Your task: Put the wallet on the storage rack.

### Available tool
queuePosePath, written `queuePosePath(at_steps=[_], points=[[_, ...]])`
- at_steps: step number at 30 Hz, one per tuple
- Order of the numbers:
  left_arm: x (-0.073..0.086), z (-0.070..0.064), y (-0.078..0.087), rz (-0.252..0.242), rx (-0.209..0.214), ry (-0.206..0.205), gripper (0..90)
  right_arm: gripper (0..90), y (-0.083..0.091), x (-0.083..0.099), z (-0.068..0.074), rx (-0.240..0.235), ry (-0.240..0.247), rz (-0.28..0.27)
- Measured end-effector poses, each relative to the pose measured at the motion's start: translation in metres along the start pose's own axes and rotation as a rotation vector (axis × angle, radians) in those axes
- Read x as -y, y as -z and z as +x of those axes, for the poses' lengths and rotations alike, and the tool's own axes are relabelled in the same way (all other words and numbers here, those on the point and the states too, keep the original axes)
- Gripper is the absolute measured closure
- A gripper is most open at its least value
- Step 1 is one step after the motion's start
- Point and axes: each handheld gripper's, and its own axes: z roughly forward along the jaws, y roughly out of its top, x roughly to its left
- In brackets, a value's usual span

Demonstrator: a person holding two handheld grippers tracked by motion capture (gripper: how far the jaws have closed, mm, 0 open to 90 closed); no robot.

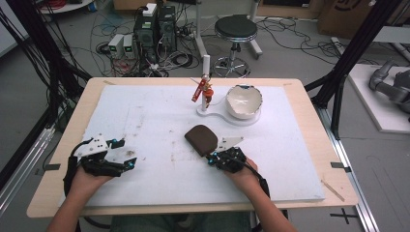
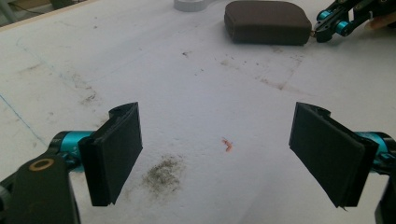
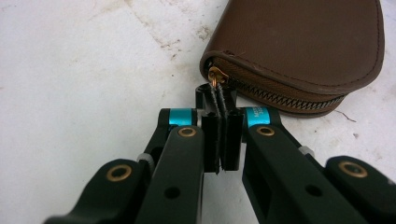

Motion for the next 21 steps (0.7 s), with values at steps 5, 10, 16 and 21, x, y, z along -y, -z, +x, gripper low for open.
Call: queuePosePath(at_steps=[5, 10, 16, 21], points=[[0.0, 0.001, 0.001, -0.007, -0.005, 0.004, 17.0, 90.0, 0.002, 0.0, -0.003, -0.035, -0.016, -0.018], [0.001, 0.003, 0.002, -0.006, -0.01, 0.005, 17.0, 90.0, 0.01, -0.002, -0.005, -0.063, -0.033, -0.096], [0.001, 0.002, 0.003, -0.01, -0.012, 0.009, 17.0, 90.0, 0.026, -0.005, -0.009, -0.107, -0.1, -0.218], [0.001, 0.001, 0.004, -0.01, -0.013, 0.008, 17.0, 90.0, 0.039, -0.008, -0.013, -0.1, -0.114, -0.29]])
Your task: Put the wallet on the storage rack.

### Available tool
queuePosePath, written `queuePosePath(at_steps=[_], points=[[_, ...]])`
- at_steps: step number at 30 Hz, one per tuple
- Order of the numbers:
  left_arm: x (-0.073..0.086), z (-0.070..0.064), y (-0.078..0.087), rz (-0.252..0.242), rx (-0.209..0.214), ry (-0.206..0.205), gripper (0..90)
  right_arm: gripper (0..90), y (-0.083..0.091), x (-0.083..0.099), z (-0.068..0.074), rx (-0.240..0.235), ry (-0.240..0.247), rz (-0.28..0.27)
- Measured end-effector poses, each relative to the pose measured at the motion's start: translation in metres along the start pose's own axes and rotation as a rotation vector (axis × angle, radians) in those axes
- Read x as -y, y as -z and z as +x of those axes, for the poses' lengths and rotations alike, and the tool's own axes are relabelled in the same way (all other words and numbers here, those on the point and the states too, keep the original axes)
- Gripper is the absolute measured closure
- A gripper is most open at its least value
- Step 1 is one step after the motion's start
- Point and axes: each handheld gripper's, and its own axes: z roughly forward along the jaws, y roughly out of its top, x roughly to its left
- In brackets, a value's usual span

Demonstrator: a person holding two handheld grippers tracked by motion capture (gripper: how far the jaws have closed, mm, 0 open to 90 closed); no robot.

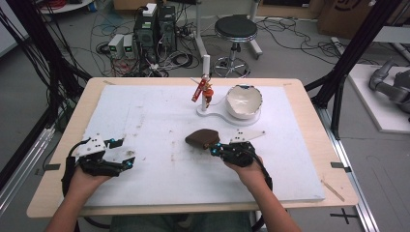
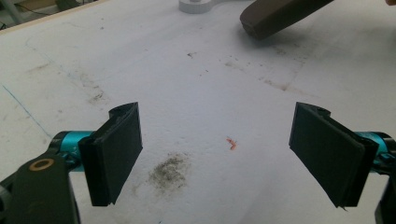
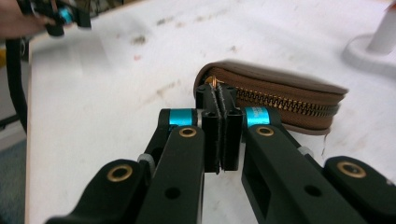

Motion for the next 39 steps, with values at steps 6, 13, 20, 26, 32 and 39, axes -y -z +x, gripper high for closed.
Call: queuePosePath(at_steps=[6, 13, 20, 26, 32, 39], points=[[0.0, 0.0, 0.002, -0.001, -0.004, 0.0, 17.0, 90.0, 0.013, -0.013, 0.0, -0.003, 0.007, -0.063], [0.001, 0.0, 0.003, -0.004, -0.005, 0.005, 17.0, 90.0, 0.022, -0.021, -0.004, 0.008, -0.003, -0.09], [0.001, 0.001, 0.003, -0.004, -0.005, 0.005, 17.0, 90.0, 0.032, -0.035, -0.007, 0.019, -0.001, -0.139], [0.001, 0.001, 0.002, -0.003, -0.004, 0.005, 17.0, 90.0, 0.047, -0.049, -0.015, 0.05, -0.008, -0.181], [0.001, 0.001, 0.002, -0.002, -0.004, 0.006, 17.0, 90.0, 0.064, -0.062, -0.028, 0.08, -0.025, -0.221], [0.002, 0.001, 0.002, 0.001, -0.006, 0.008, 17.0, 90.0, 0.081, -0.072, -0.047, 0.131, -0.057, -0.246]])
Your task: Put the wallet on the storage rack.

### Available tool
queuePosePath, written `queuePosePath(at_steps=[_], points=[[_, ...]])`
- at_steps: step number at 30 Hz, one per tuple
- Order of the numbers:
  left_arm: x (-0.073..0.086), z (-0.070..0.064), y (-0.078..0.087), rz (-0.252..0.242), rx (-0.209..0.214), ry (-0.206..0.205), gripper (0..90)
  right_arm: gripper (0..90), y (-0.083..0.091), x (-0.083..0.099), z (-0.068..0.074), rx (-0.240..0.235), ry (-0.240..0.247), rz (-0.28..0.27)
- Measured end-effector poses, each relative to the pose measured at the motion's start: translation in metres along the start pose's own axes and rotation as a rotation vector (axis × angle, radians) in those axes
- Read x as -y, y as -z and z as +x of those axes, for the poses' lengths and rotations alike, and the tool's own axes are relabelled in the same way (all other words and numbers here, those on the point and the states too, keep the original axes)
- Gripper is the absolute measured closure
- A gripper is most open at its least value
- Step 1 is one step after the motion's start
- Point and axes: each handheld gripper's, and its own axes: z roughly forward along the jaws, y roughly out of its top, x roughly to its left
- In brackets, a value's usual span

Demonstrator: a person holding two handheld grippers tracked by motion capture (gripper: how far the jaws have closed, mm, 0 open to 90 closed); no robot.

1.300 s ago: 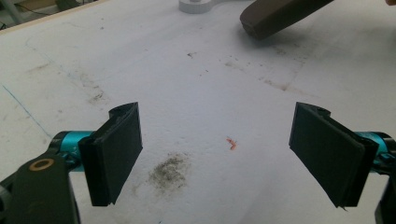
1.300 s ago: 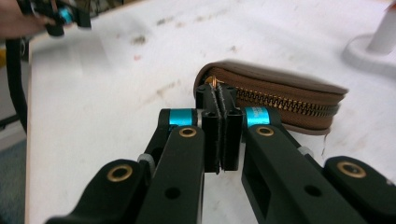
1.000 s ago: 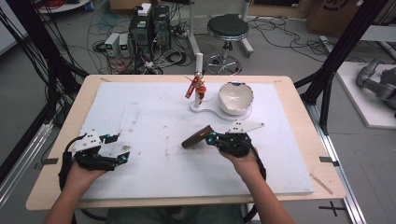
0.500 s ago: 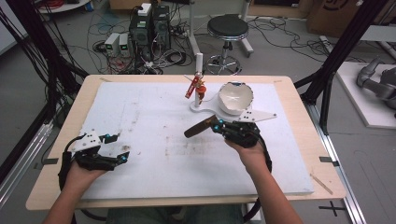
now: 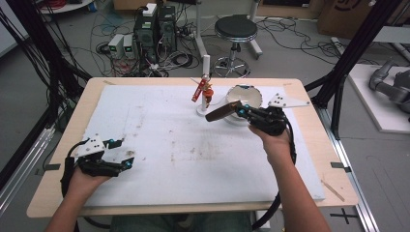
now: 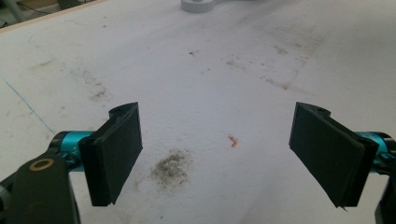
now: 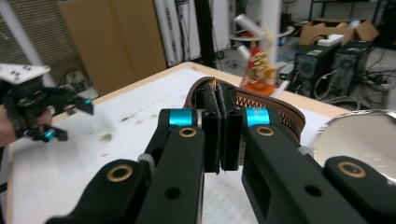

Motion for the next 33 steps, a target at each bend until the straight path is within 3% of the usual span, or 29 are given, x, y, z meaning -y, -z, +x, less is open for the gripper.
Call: queuePosePath(at_steps=[14, 33], points=[[0.002, 0.001, -0.002, 0.008, 0.001, 0.004, 17.0, 90.0, 0.014, -0.01, -0.038, 0.116, -0.051, -0.021], [0.003, 0.003, 0.0, 0.008, -0.004, 0.01, 17.0, 90.0, 0.006, -0.007, -0.074, 0.243, -0.102, -0.013]])
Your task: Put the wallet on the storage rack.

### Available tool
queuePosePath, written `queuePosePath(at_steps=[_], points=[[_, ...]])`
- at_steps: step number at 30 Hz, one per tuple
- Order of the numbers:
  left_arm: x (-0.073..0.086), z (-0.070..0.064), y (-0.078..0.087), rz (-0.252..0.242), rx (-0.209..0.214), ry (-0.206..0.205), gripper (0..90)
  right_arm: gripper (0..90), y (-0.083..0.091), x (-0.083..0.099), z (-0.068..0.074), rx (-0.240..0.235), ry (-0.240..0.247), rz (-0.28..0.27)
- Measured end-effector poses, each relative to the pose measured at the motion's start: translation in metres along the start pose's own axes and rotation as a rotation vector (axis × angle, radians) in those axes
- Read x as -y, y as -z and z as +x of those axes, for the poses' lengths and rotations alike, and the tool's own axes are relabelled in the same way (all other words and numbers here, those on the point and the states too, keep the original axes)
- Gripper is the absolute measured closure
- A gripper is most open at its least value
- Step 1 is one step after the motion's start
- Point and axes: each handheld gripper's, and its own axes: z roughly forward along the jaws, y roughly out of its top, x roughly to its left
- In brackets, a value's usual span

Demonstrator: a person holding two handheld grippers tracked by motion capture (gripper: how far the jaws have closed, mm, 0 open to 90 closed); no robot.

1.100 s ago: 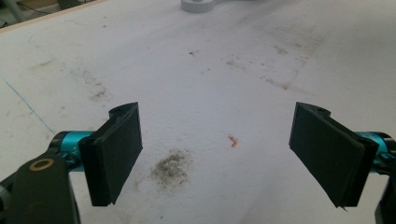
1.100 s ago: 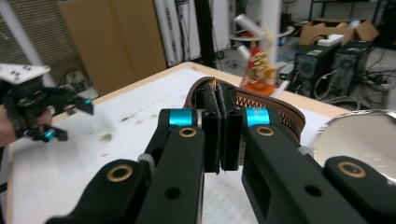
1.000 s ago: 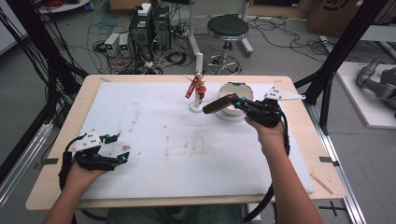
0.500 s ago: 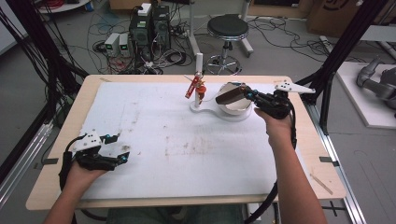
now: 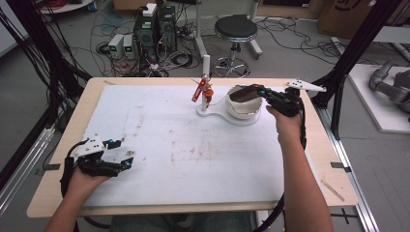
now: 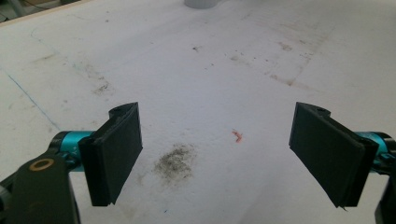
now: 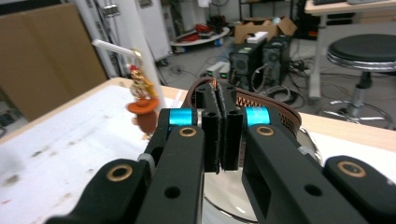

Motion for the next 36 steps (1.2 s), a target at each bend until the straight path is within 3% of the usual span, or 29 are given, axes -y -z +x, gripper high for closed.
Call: queuePosePath(at_steps=[5, 18, 23, 25, 29, 36], points=[[0.001, 0.001, 0.0, 0.0, -0.001, 0.003, 17.0, 90.0, -0.009, 0.005, -0.003, 0.03, 0.007, 0.042], [0.0, 0.001, 0.001, -0.004, 0.0, 0.001, 17.0, 89.6, -0.024, 0.011, -0.01, 0.091, -0.008, 0.072], [0.0, 0.001, 0.001, -0.002, 0.0, 0.0, 17.0, 86.6, -0.029, 0.013, -0.008, 0.079, -0.021, 0.077], [0.0, 0.0, 0.001, -0.005, 0.001, -0.002, 17.1, 72.9, -0.032, 0.014, -0.007, 0.094, -0.011, 0.097], [0.0, 0.001, 0.001, -0.003, 0.001, -0.001, 17.0, 53.9, -0.03, 0.014, -0.009, 0.094, -0.039, 0.111], [-0.001, -0.001, -0.002, -0.002, 0.009, -0.005, 17.0, 45.4, -0.014, 0.015, -0.005, 0.101, -0.001, 0.093]])
